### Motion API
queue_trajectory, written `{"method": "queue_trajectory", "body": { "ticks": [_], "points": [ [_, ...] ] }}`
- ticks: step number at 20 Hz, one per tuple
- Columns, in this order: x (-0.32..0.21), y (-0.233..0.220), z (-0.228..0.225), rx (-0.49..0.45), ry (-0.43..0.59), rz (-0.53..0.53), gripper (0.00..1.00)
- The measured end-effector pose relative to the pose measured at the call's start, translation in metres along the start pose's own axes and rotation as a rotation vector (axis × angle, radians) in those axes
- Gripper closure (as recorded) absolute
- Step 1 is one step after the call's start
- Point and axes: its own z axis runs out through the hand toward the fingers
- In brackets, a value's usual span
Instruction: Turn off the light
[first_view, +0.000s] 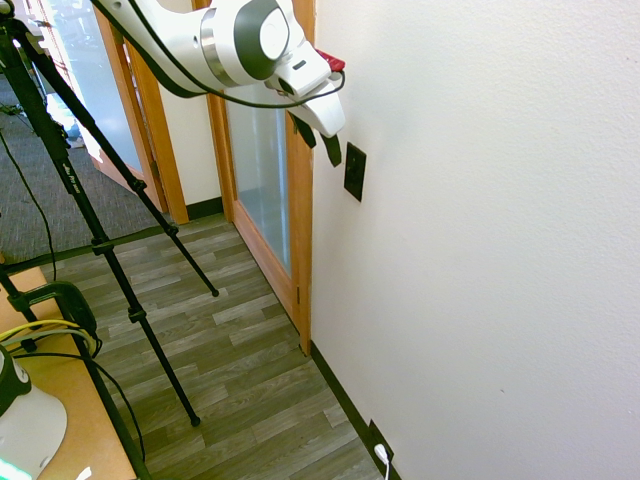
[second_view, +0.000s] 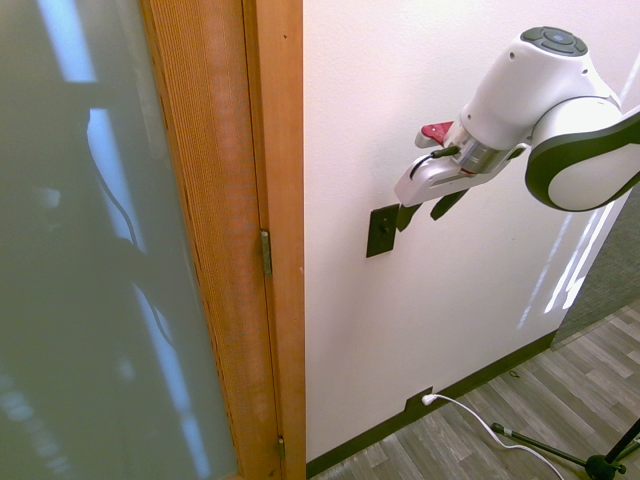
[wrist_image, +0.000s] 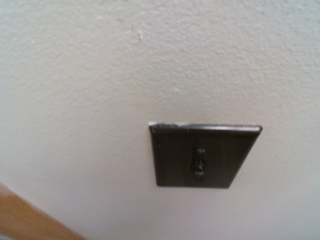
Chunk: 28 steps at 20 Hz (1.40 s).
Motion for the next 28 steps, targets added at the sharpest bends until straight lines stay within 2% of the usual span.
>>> {"method": "queue_trajectory", "body": {
  "ticks": [7, 8, 15, 28],
  "points": [
    [-0.004, -0.018, 0.031, 0.002, 0.031, 0.054, 0.0],
    [-0.003, -0.019, 0.035, 0.001, 0.032, 0.063, 1.0],
    [0.008, -0.027, 0.053, 0.0, 0.045, 0.091, 1.0],
    [0.015, -0.03, 0.054, 0.003, 0.05, 0.103, 1.0]
  ]
}}
